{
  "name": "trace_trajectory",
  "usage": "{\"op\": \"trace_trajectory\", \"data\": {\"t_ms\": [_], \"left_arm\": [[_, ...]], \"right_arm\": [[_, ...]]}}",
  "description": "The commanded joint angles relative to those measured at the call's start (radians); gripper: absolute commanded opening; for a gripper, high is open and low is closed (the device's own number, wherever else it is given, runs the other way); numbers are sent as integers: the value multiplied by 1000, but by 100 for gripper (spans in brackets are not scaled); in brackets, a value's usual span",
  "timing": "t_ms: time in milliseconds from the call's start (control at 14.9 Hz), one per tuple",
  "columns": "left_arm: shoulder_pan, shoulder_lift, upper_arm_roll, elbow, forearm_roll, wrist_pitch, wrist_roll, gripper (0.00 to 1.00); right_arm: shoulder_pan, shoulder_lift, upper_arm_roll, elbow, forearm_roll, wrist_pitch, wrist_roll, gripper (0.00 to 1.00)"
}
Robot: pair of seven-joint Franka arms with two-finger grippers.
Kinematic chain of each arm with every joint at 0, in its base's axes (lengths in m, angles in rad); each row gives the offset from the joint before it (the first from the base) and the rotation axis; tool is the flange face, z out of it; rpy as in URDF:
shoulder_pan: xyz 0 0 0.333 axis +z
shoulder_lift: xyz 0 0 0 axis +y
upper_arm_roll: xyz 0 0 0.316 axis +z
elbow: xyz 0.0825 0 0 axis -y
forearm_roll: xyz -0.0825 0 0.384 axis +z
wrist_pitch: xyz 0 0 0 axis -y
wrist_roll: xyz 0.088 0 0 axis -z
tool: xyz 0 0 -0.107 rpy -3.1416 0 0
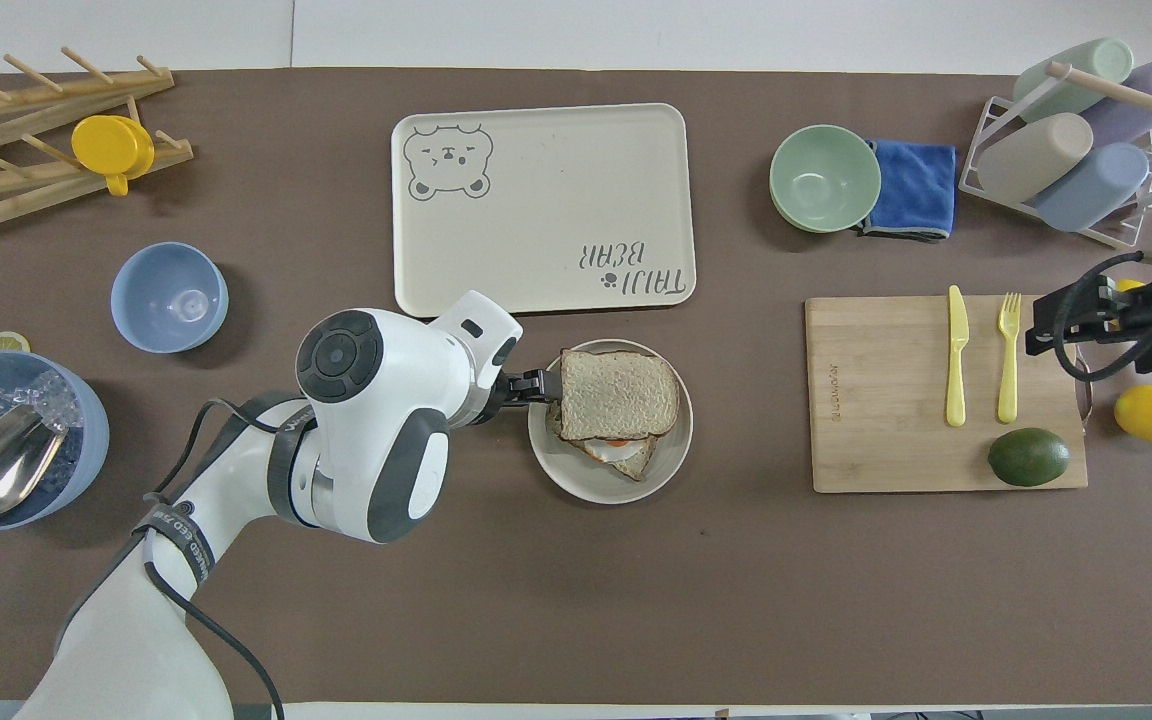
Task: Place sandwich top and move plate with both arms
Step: 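Withdraw the right gripper while the left gripper reaches the plate rim, then grip the white plate rim with the left gripper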
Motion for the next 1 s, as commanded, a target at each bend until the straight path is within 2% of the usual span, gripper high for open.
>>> {"op": "trace_trajectory", "data": {"t_ms": [0,201,401,535,736,937], "left_arm": [[-19,3,13,-14,-13,20,3,93],[-34,6,13,-16,-13,20,3,91],[-50,6,13,-22,-13,21,4,81],[-48,6,13,-28,-13,25,18,69],[-50,9,13,-30,-13,25,30,58],[-57,21,13,-30,-13,29,30,54]], "right_arm": [[-14,-69,-3,-83,-14,15,-22,100],[-43,-67,-1,-104,-19,73,-85,100],[-52,-66,0,-103,-20,59,-95,100],[-58,-66,5,-101,-20,52,-95,100],[-69,-63,7,-87,-20,38,-117,100],[-68,-59,0,-80,-20,48,-119,100]]}}
